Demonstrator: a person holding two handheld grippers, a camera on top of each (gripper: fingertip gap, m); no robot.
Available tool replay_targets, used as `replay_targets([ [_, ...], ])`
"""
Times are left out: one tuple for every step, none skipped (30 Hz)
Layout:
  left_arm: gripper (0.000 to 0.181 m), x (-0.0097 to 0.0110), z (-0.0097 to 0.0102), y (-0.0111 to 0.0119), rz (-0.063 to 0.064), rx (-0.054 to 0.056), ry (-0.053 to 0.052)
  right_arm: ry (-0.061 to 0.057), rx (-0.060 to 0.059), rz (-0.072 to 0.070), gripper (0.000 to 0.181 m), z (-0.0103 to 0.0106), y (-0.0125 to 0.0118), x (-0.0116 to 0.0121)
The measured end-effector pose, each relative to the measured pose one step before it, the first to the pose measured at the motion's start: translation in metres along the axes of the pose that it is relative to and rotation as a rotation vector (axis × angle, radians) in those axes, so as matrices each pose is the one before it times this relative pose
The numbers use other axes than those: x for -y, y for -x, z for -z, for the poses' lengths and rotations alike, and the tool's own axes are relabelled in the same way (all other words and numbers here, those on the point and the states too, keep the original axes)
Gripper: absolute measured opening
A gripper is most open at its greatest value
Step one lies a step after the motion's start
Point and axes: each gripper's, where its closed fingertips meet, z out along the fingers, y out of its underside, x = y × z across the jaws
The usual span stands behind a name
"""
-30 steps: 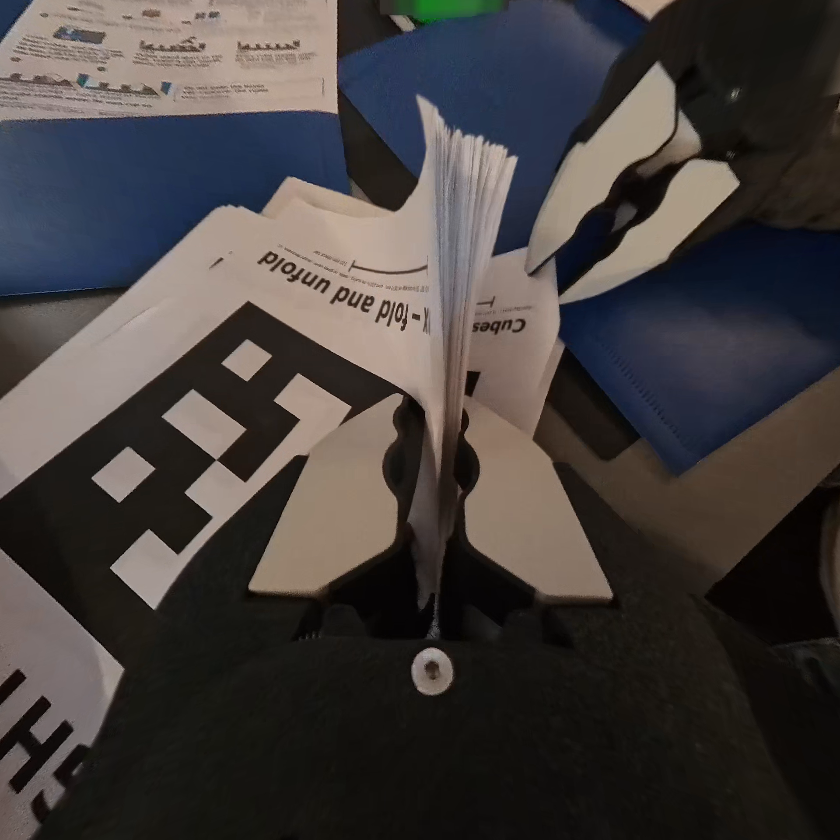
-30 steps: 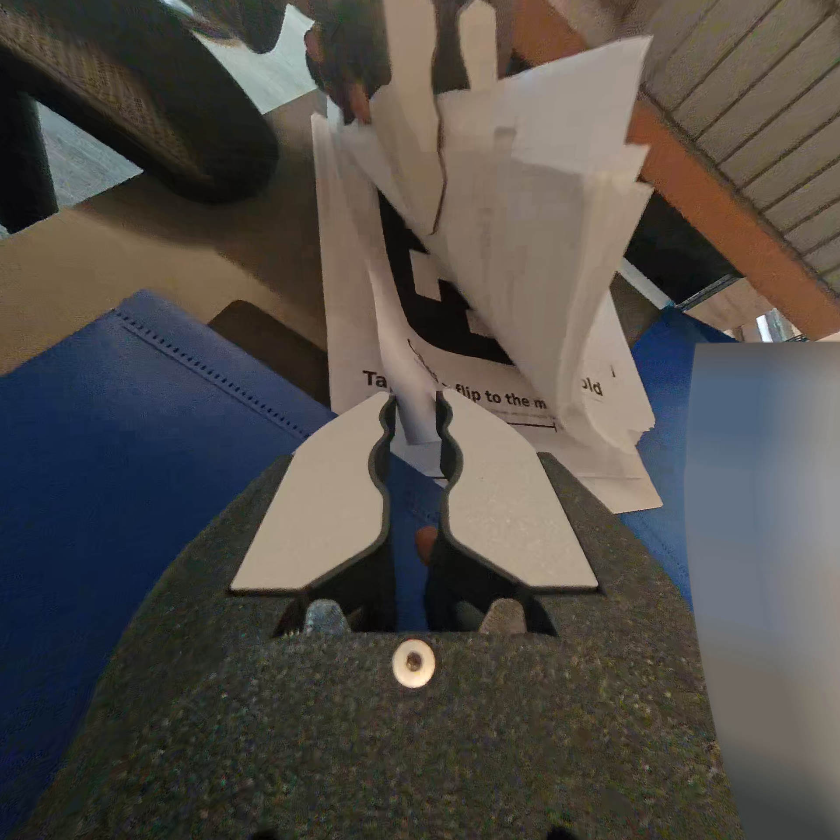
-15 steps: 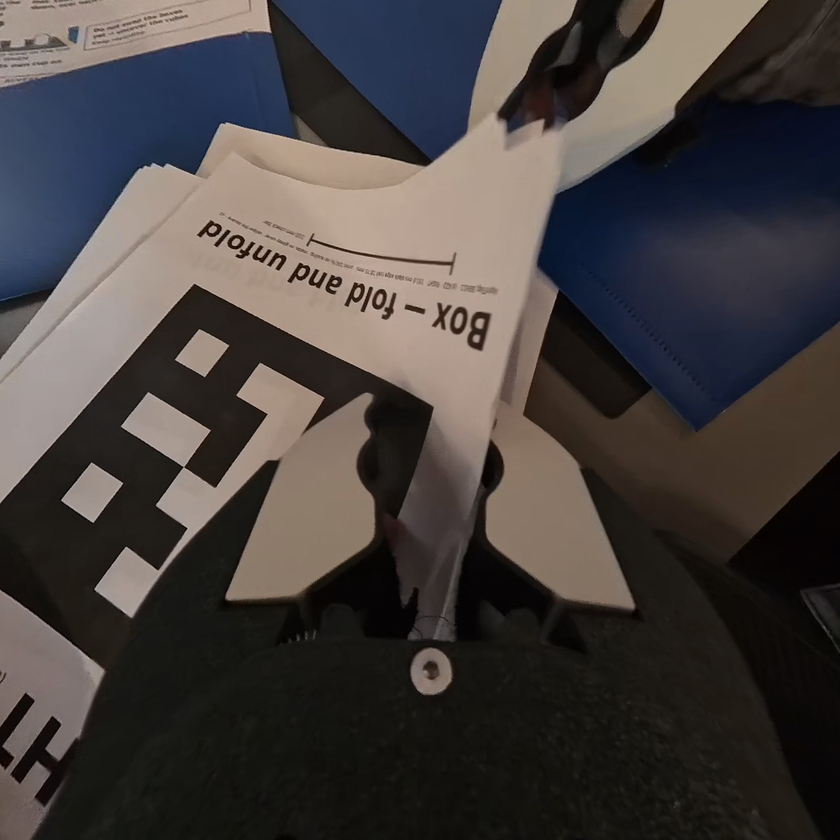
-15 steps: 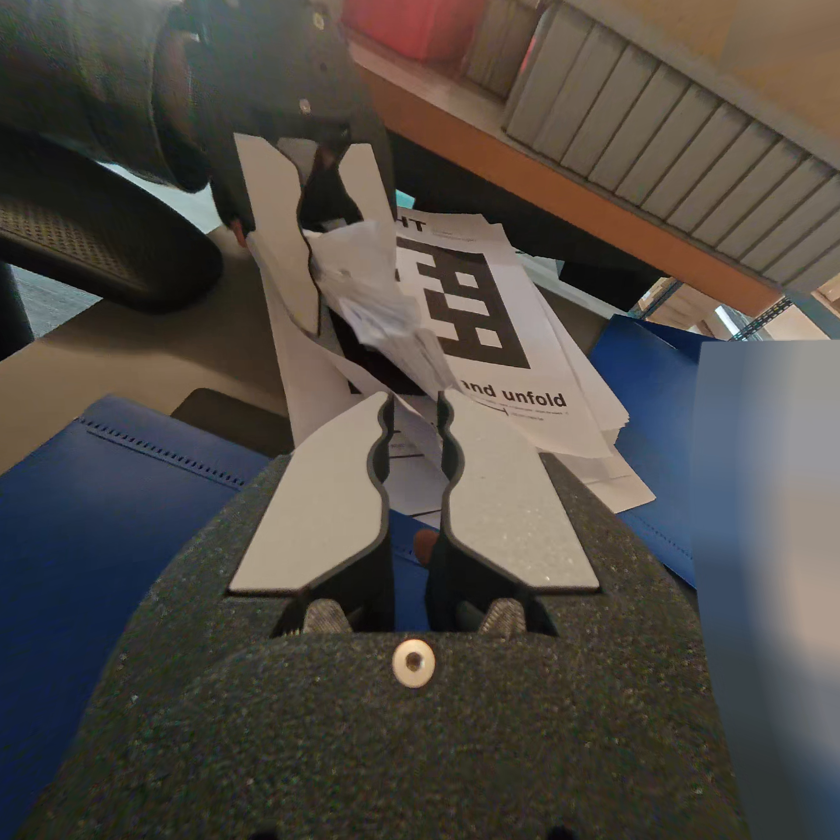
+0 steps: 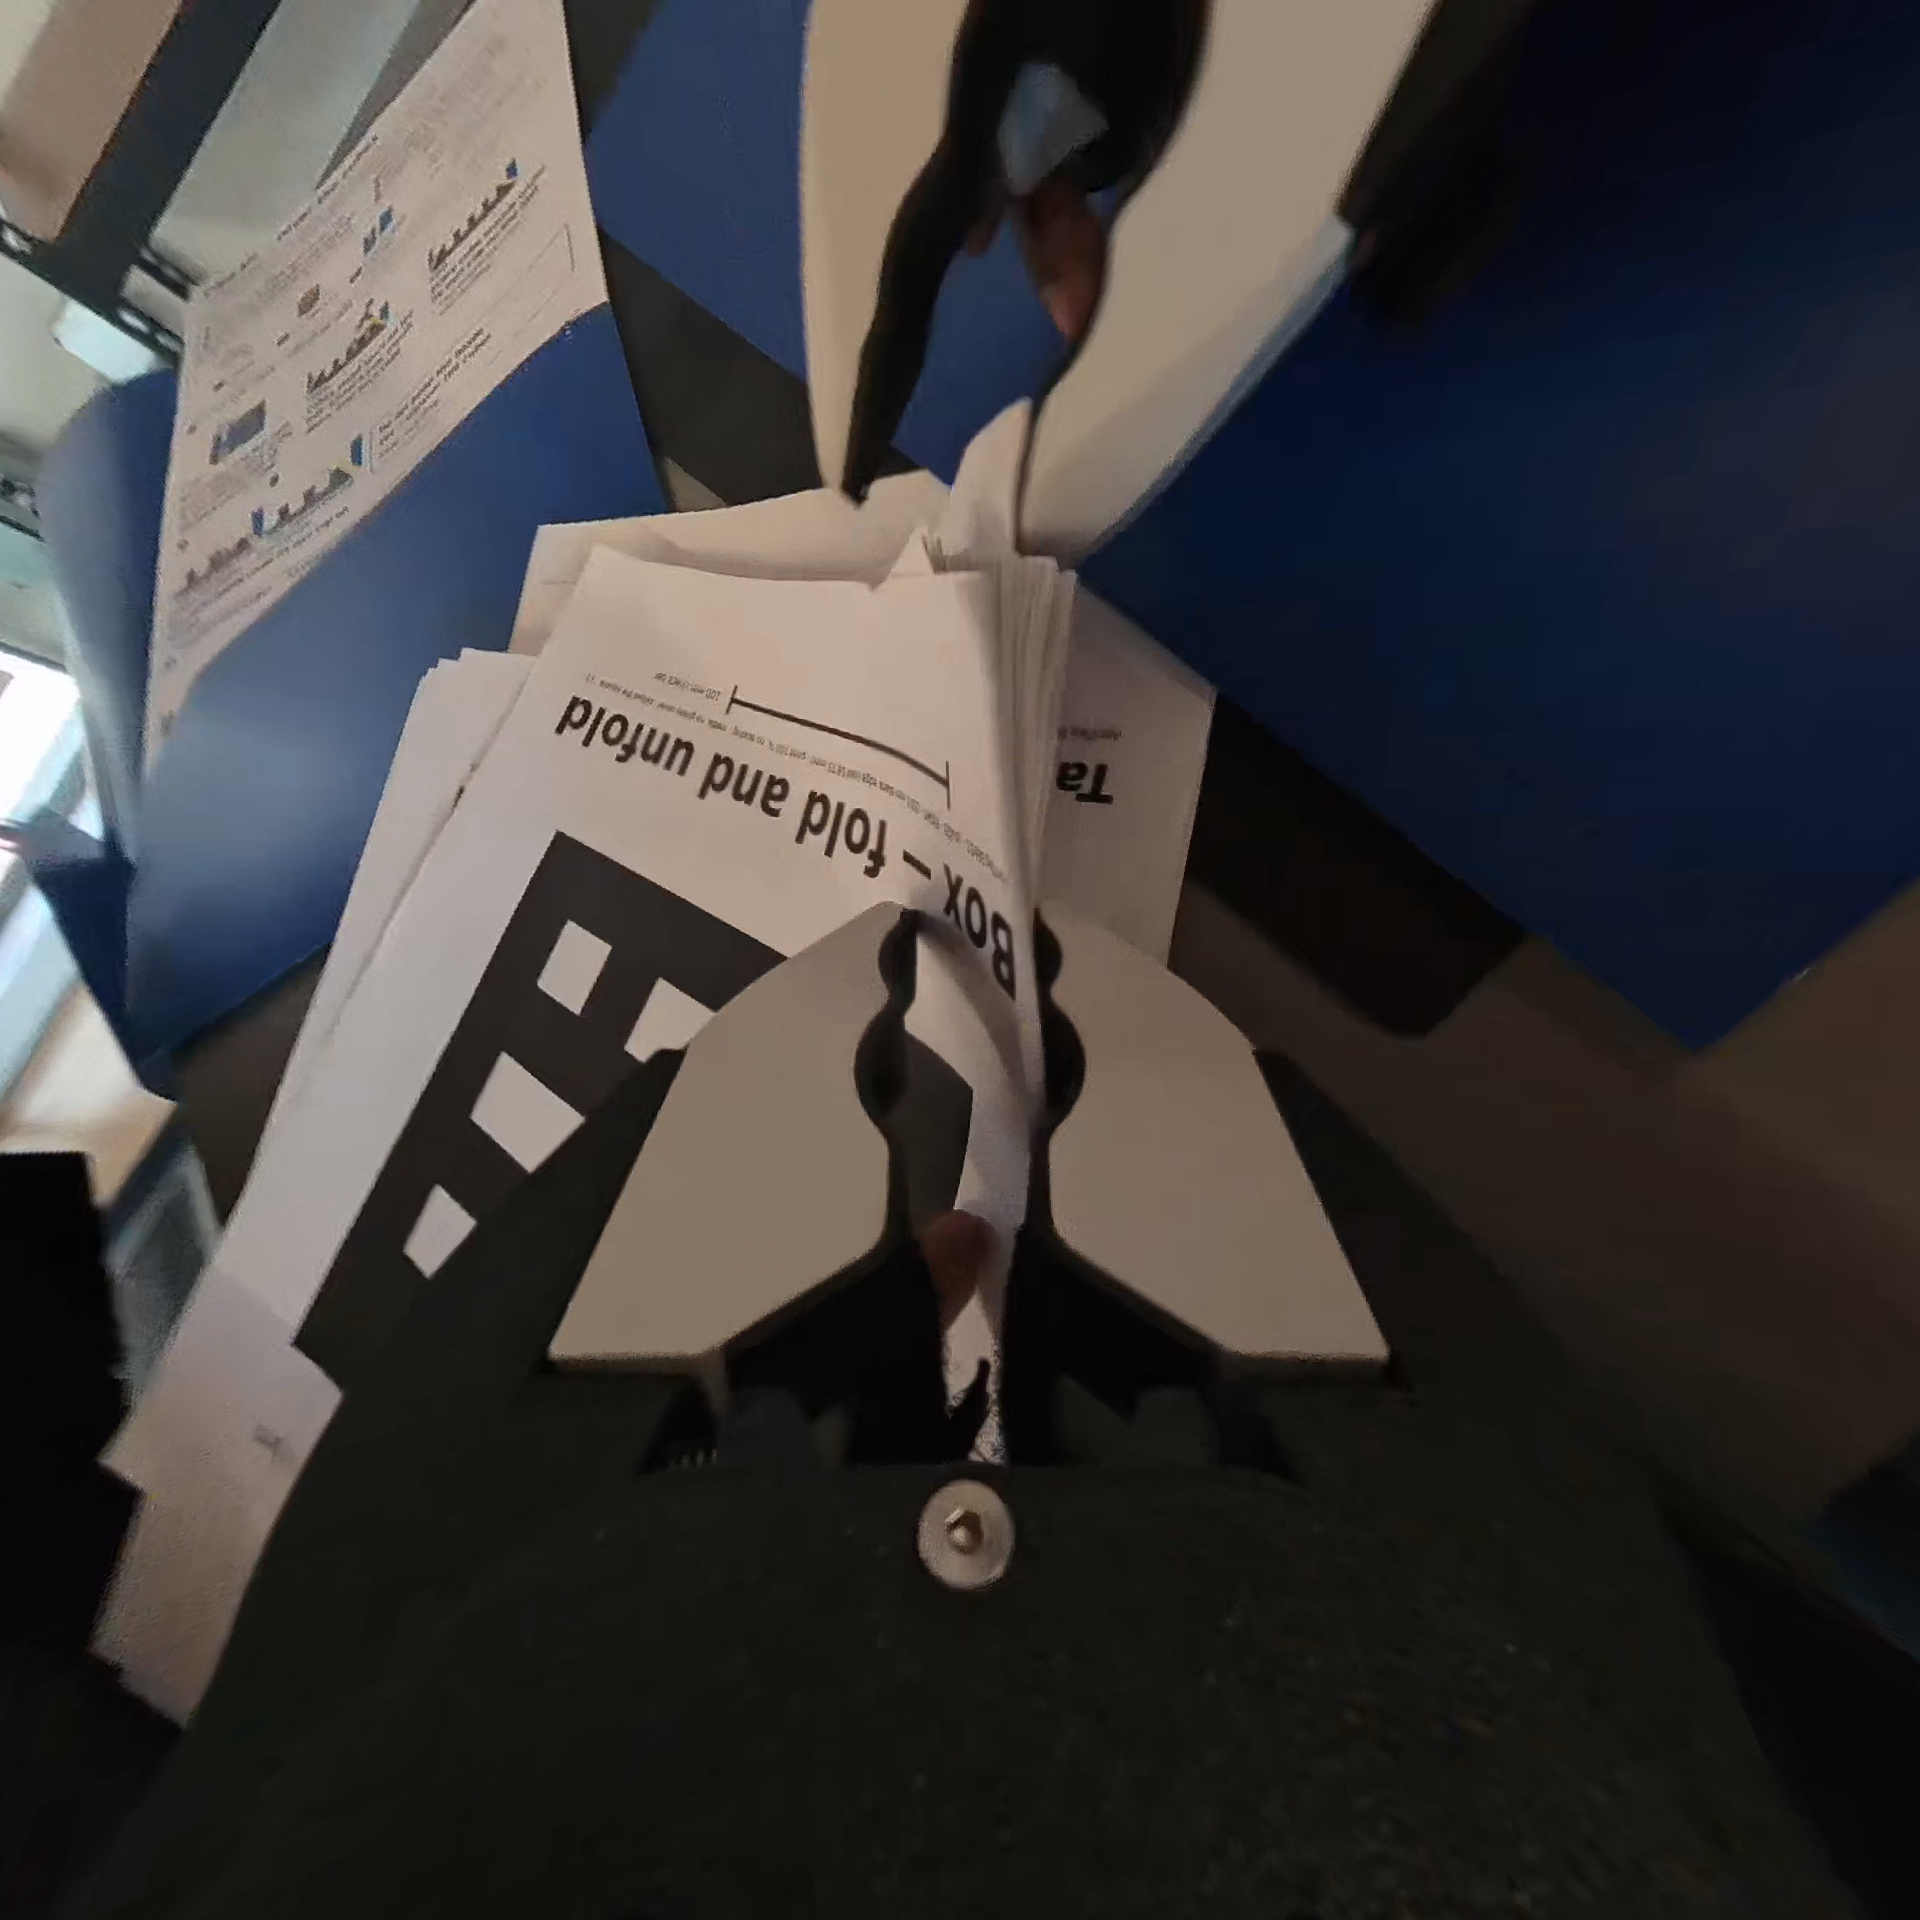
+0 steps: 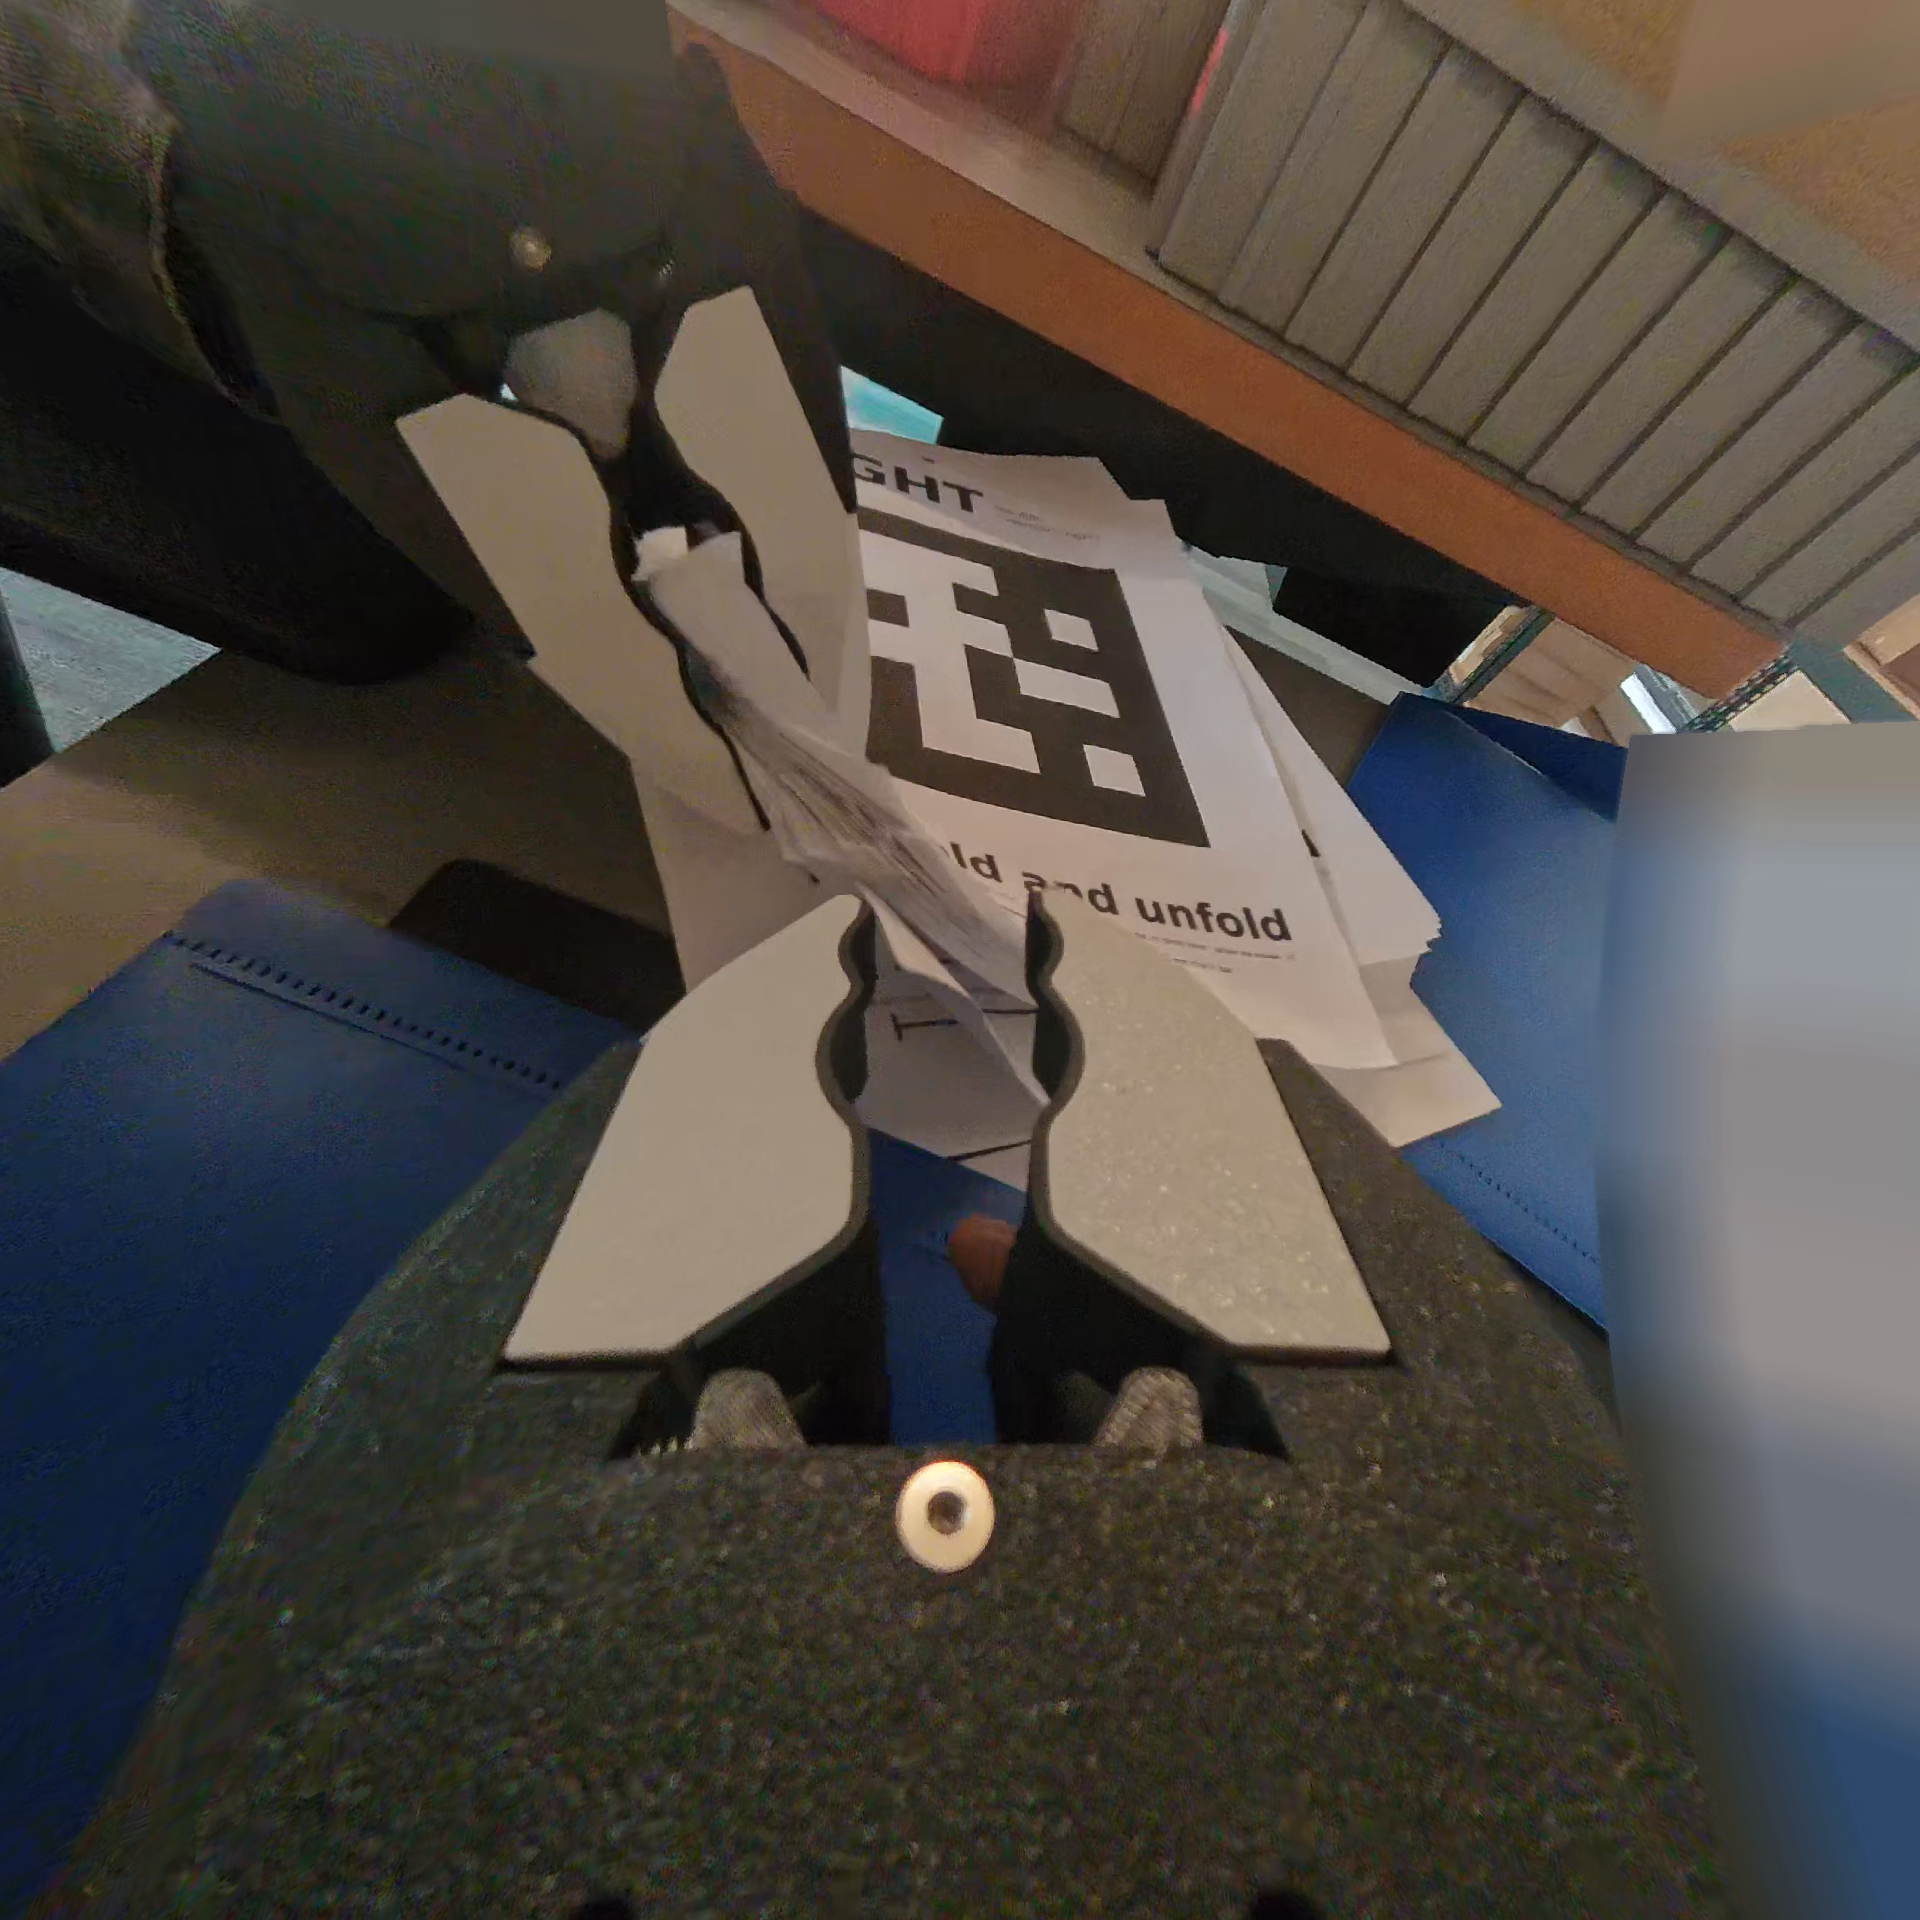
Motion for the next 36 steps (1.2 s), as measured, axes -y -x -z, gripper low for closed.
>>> replay_targets([
  [0.02,0.00014,0.00073,0.00062,0.0395,-0.0156,-0.0109,-0.0232,-0.0143,-0.0061,0.028,0.0046,-0.00137,0.0021],
  [0.02,-0.00023,0.00018,-0.0001,0.0201,-0.0114,-0.0081,-0.0219,-0.0206,-0.0125,0.029,0.00538,-0.00193,0.00194],
  [0.02,0.00013,0.00024,0.00021,0.0081,-0.0028,-0.0082,-0.0226,-0.0227,-0.0134,0.032,0.00607,-0.00157,0.00227],
  [0.02,0.00003,0.00016,0.0,0.0049,-0.0017,-0.005,-0.0205,-0.0109,-0.0098,0.033,0.00642,0.00104,0.00246],
  [0.02,0.00021,0.00021,0.00021,0.0037,-0.0026,-0.0038,-0.0109,0.0033,-0.0041,0.034,0.00631,0.00378,0.00157],
  [0.02,0.00054,0.0007,0.00052,0.0051,-0.0013,-0.0062,-0.0054,0.007,0.0017,0.034,0.00621,0.00509,0.00091],
  [0.019,0.00082,0.0009,0.00085,0.0053,0.0006,-0.009,-0.0073,0.006,0.0071,0.035,0.00582,0.00502,0.00117],
  [0.018,0.00094,0.00089,0.00088,0.0072,0.0012,-0.0089,-0.0113,0.0015,0.0082,0.035,0.005,0.0036,0.00147],
  [0.018,0.00013,0.00042,0.00017,0.0083,-0.0046,-0.0023,-0.0115,-0.0018,0.0018,0.035,0.00355,0.00146,0.0015],
  [0.018,0.00009,0.00016,-0.00001,0.0042,-0.0049,0.0005,-0.0076,-0.0007,-0.0055,0.035,0.00192,0.00014,0.00095],
  [0.018,0.00031,0.00049,0.0001,0.0028,-0.0021,-0.0001,-0.0061,0.0059,-0.0064,0.036,0.00087,0.0004,0.00072],
  [0.018,0.00033,0.00074,0.00003,-0.0007,-0.0005,0.0001,-0.0048,0.0026,-0.0081,0.036,0.00048,-0.00035,0.00048],
  [0.018,0.00001,0.00093,0.00005,0.0025,0.0002,-0.0007,0.0019,0.0032,-0.013,0.035,-0.00003,-0.00074,-0.00018],
  [0.017,0.00023,0.00089,0.00026,0.0115,-0.0023,-0.0049,0.0302,0.0332,-0.0144,0.032,-0.00092,0.00268,-0.00328],
  [0.017,0.0003,0.00103,0.00043,0.0181,-0.0068,-0.0084,0.0997,0.0765,-0.0101,0.027,-0.00185,0.00753,-0.01061],
  [0.017,0.00032,0.00066,0.00072,0.021,-0.0097,-0.01,0.165,0.088,-0.004,0.03,-0.00164,0.00801,-0.01682],
  [0.017,0.00045,0.00078,0.00082,0.0206,-0.0107,-0.0106,0.18,0.0503,0.0081,0.033,-0.00077,0.00247,-0.0182],
  [0.017,0.00023,0.00095,0.0005,0.0165,-0.0128,-0.0081,0.1527,0.0,0.0238,0.036,-0.00013,-0.00395,-0.01554],
  [0.017,-0.00056,0.00131,0.00001,0.007,-0.0156,-0.002,0.0964,-0.0147,0.0373,0.039,-0.00012,-0.00545,-0.00915],
  [0.017,-0.00085,0.00162,0.00021,0.0048,-0.0115,-0.0005,0.025,0.0029,0.0277,0.038,-0.00075,-0.00259,-0.00006],
  [0.017,-0.00096,0.00161,0.00029,0.0047,-0.0107,-0.0001,-0.014,0.0117,-0.0044,0.037,-0.00233,-0.00144,0.00536],
  [0.017,-0.00043,0.00176,0.00064,0.0092,-0.0064,-0.0037,-0.0086,0.0167,-0.0222,0.036,-0.00458,-0.00035,0.00503],
  [0.017,0.0008,0.00197,0.00136,0.0149,-0.0012,-0.0126,0.0046,0.0158,-0.0173,0.035,-0.00567,0.00078,0.00333],
  [0.016,0.00141,0.0018,0.00138,0.0161,-0.0006,-0.0161,-0.0026,0.0064,-0.011,0.034,-0.00572,0.00109,0.00412],
  [0.016,0.0014,0.00166,0.00148,0.0165,-0.0011,-0.014,-0.018,0.0057,-0.0093,0.034,-0.00529,0.00229,0.00588],
  [0.015,0.00178,0.00189,0.00187,0.0197,0.0015,-0.0156,-0.024,0.0056,-0.0119,0.032,-0.00505,0.00277,0.00589],
  [0.015,0.00184,0.00216,0.00184,0.0191,-0.0005,-0.016,-0.0255,-0.008,-0.013,0.03,-0.00388,0.00048,0.00523],
  [0.015,0.00088,0.00193,0.001,0.0144,-0.0058,-0.0107,-0.0172,-0.0191,0.0016,0.028,-0.00221,-0.00162,0.0033],
  [0.015,0.00063,0.00151,0.00065,0.0113,-0.0058,-0.0113,-0.016,-0.0249,0.0288,0.029,-0.00119,-0.00196,0.00284],
  [0.015,0.00016,0.00067,0.00033,0.0087,-0.0064,-0.0084,-0.0203,-0.0361,0.049,0.029,-0.00004,-0.00237,0.00335],
  [0.015,-0.00009,0.00012,0.00001,0.0083,-0.0065,-0.0038,-0.0215,-0.0386,0.0553,0.03,0.00081,-0.0025,0.00401],
  [0.015,-0.00015,-0.00009,-0.00003,0.0054,-0.0043,-0.0011,-0.0207,-0.0347,0.0437,0.03,0.00139,-0.00295,0.00438],
  [0.016,-0.00008,-0.00021,-0.00009,0.0017,-0.0031,0.0006,-0.0173,-0.0261,0.0229,0.03,0.00168,-0.00334,0.00438],
  [0.016,-0.00011,-0.00007,-0.00017,0.0012,-0.0016,0.0003,-0.0161,-0.0202,0.0043,0.029,0.00179,-0.00442,0.00418],
  [0.016,-0.00011,-0.00003,-0.00003,0.0026,-0.0012,-0.0001,-0.0225,-0.017,-0.0055,0.029,0.00192,-0.00506,0.00466],
  [0.016,-0.00005,-0.00002,0.00006,0.0034,-0.0014,-0.001,-0.0309,-0.0195,-0.0109,0.029,0.00196,-0.00631,0.00545],
])
